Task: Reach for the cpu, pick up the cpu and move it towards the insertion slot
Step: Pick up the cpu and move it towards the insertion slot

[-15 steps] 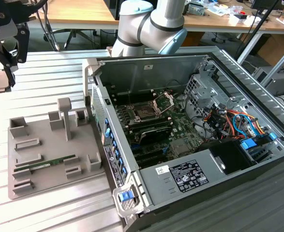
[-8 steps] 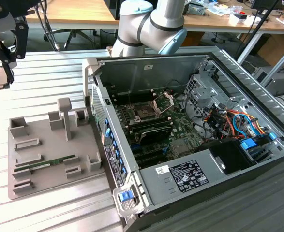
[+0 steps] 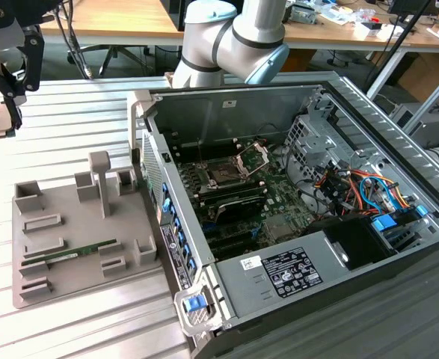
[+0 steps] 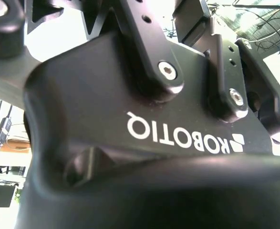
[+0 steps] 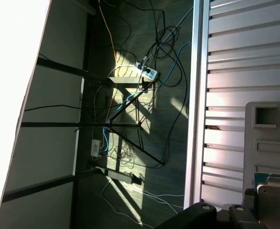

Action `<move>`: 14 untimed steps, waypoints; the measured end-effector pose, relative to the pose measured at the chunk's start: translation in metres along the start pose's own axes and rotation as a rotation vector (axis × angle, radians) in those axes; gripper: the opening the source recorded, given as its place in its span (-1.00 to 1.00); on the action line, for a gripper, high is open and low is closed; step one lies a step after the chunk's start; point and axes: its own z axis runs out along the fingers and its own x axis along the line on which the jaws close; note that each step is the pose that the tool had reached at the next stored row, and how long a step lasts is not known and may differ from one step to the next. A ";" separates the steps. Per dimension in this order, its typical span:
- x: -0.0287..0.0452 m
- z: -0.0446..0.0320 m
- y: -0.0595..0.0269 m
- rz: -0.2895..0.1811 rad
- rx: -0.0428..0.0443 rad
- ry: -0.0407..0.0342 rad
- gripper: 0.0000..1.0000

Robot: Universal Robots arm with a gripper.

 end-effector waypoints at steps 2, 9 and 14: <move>-0.0007 0.0000 -0.0001 0.000 0.0000 0.0000 0.09; -0.0030 0.0000 -0.0003 0.000 0.0000 -0.0001 0.09; -0.0044 0.0000 -0.0004 0.000 -0.0001 0.0000 0.09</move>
